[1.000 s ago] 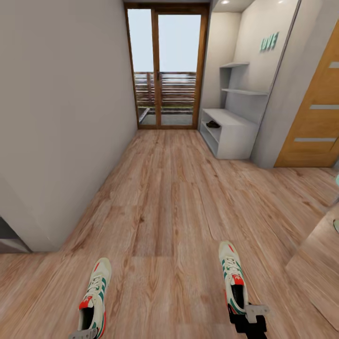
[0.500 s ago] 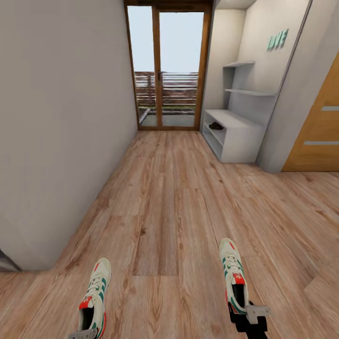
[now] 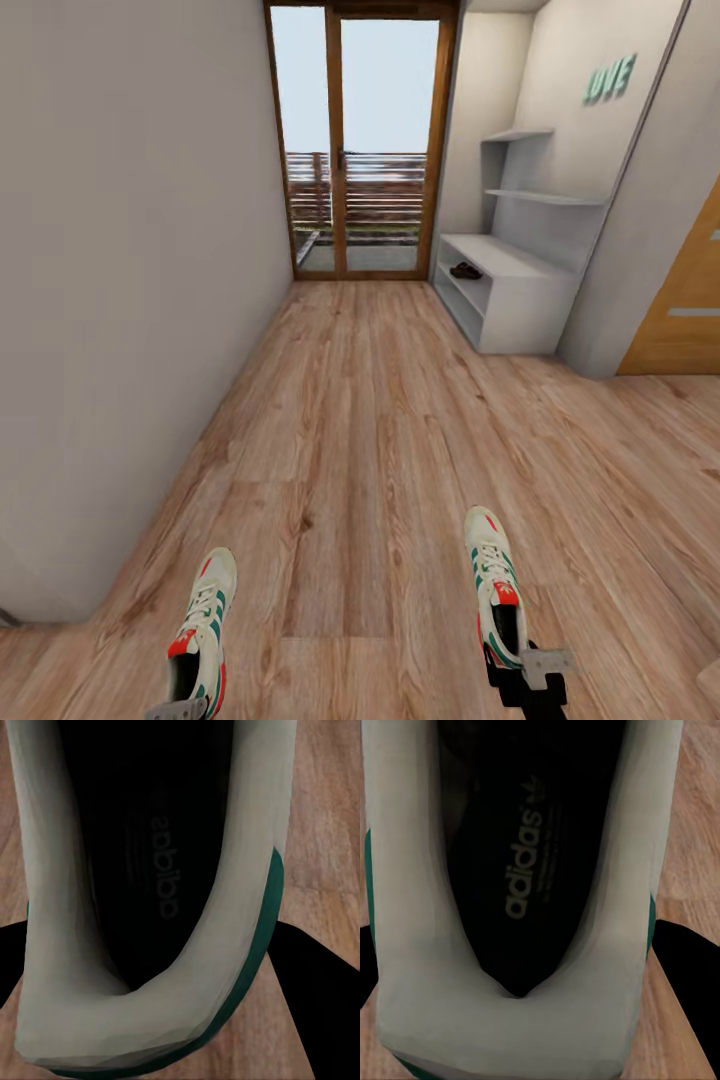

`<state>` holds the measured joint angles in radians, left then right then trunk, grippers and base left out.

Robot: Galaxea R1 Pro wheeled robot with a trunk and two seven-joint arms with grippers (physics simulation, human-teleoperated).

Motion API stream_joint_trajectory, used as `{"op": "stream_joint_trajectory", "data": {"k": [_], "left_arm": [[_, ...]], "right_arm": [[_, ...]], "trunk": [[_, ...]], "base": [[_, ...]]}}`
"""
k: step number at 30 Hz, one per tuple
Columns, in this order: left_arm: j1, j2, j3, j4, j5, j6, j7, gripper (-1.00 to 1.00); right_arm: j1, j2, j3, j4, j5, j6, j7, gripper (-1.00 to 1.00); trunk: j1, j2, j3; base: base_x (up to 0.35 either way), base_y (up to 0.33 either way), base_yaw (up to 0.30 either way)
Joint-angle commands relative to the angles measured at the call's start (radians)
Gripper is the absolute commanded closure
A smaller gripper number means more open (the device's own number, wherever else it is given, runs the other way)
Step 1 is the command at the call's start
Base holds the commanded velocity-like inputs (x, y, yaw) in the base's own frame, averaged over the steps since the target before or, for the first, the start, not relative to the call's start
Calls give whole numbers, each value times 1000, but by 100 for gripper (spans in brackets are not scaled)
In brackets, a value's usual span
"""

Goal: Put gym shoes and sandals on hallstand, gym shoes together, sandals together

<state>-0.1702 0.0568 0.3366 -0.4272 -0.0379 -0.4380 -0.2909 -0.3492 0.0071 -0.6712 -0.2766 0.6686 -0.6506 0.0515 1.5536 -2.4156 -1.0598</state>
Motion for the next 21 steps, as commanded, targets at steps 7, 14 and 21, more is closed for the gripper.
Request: {"op": "stream_joint_trajectory", "data": {"k": [7,14,21], "left_arm": [[-1,0,9,2,-3,-2,-10,100],[-1,0,9,2,-2,-2,-9,100],[-1,0,9,2,-2,-2,-9,100]], "right_arm": [[-1,1,-8,-1,5,-3,5,100],[-1,1,-8,0,6,-3,5,100],[-1,1,-8,1,6,-3,5,100]], "trunk": [[0,0,-1],[0,0,-1],[0,0,-1]], "base": [[338,82,0],[338,77,0],[338,54,0]]}}
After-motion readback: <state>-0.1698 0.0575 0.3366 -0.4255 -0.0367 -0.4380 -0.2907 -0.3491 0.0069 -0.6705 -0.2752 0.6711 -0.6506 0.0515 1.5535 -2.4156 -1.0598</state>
